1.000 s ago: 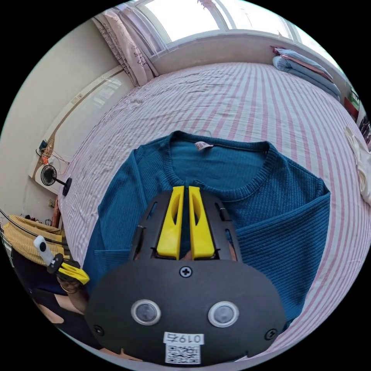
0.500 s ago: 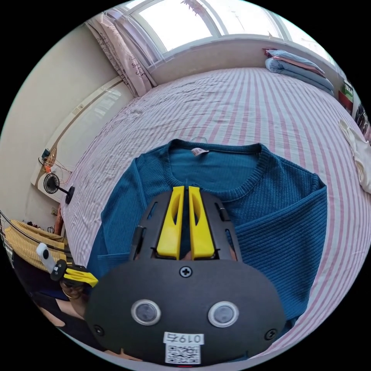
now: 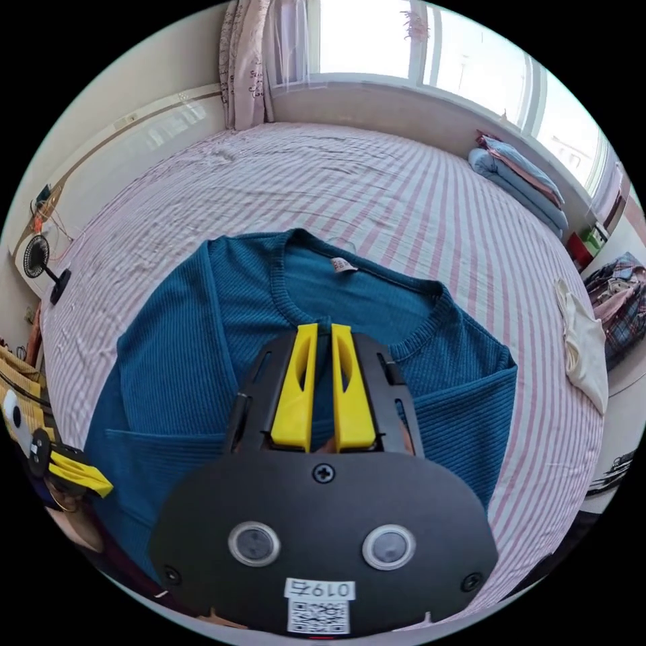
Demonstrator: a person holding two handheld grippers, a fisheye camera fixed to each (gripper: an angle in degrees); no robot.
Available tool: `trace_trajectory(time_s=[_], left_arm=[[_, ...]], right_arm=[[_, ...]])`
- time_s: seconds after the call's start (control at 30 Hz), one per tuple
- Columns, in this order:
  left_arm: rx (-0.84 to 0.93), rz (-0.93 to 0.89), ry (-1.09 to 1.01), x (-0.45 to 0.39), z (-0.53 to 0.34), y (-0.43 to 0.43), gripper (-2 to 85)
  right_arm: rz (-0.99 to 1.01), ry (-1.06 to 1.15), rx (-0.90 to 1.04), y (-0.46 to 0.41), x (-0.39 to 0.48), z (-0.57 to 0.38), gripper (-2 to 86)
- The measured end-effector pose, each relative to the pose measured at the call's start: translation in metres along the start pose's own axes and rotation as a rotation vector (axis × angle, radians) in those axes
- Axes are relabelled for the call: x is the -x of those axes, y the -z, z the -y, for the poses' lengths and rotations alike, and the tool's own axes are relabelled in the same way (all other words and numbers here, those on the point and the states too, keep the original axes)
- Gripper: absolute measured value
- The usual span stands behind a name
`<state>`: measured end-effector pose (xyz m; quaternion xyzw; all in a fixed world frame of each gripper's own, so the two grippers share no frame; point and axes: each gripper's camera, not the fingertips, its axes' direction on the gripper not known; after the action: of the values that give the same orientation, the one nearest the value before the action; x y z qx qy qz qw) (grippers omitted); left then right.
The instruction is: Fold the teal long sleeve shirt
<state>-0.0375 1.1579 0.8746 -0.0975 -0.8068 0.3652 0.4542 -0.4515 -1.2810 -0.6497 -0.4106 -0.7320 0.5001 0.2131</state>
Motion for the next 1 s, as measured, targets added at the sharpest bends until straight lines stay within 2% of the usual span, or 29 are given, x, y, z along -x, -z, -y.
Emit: trace_trajectory(time_s=[0.17, 0.47, 0.6, 0.87, 1.0], left_arm=[[-0.003, -0.001, 0.002, 0.0, 0.0, 0.0, 0.8], [-0.008, -0.004, 0.004, 0.0, -0.002, 0.001, 0.9], [-0.009, -0.006, 0.004, 0.0, -0.002, 0.001, 0.9], [-0.007, -0.006, 0.003, 0.001, -0.003, 0.0, 0.9], [-0.012, -0.011, 0.008, 0.003, -0.004, 0.0, 0.9]], right_arm=[[-0.053, 0.03, -0.003, 0.006, 0.019, 0.007, 3.7], [0.091, -0.143, -0.021, 0.016, -0.008, 0.009, 6.4], [0.057, -0.096, -0.068, 0.025, 0.002, 0.008, 5.0], [-0.058, -0.038, -0.024, 0.02, 0.017, 0.018, 0.8], [0.002, -0.062, -0.102, 0.033, 0.015, 0.017, 0.2]])
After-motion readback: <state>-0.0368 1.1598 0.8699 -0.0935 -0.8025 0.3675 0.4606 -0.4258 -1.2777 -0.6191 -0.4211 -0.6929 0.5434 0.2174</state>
